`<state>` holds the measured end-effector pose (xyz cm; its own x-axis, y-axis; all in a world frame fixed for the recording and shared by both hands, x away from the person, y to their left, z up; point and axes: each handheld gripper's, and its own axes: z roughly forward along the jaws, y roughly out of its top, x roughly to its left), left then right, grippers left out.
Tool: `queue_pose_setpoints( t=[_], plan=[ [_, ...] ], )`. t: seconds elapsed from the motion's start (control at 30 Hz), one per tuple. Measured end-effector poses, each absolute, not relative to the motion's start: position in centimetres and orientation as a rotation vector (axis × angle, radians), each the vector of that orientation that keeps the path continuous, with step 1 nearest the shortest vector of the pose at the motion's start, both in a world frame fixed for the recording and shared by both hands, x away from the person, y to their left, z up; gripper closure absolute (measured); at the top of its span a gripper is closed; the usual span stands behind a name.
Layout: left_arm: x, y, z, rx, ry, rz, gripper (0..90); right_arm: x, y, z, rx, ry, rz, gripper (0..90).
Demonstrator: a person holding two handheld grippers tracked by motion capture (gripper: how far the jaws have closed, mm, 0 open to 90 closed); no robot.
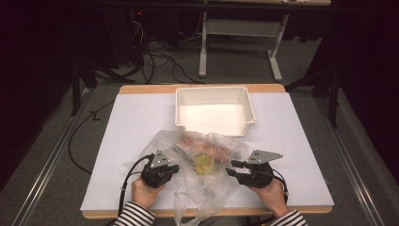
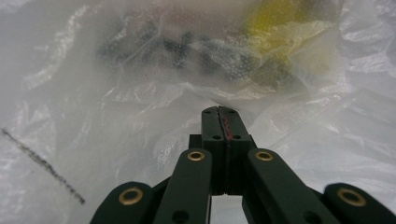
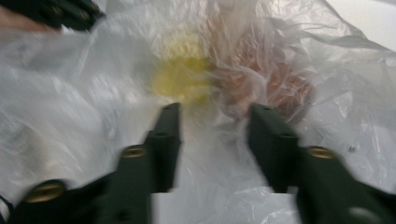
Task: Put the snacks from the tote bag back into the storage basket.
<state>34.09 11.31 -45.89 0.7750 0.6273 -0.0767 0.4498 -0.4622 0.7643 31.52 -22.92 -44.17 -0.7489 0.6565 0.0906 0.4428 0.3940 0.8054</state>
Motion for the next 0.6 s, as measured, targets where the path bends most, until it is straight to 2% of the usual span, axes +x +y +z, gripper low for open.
queue_pose_setpoints(
  t=[0.03, 0.07, 0.13, 0.53, 0.6],
  plan=[
    [34.1, 11.4, -45.7, 2.131, 0.799, 0.274, 90.0, 31.6, -22.9, -44.3, 0.966, 2.422, 1.274, 77.5],
    [34.1, 11.5, -45.5, 2.126, 0.796, 0.275, 90.0, 31.6, -22.9, -44.3, 0.966, 2.422, 1.274, 77.5],
    [34.1, 11.6, -45.1, 2.116, 0.795, 0.281, 90.0, 31.8, -22.8, -44.6, 0.963, 2.437, 1.269, 90.0],
    [34.5, 10.7, -42.8, 2.058, 0.75, 0.303, 90.0, 32.3, -24.5, -44.2, 1.02, 2.355, 1.275, 90.0],
    [34.8, 10.2, -42.5, 2.057, 0.745, 0.309, 90.0, 32.1, -24.8, -43.9, 1.015, 2.33, 1.3, 80.3]
  ],
)
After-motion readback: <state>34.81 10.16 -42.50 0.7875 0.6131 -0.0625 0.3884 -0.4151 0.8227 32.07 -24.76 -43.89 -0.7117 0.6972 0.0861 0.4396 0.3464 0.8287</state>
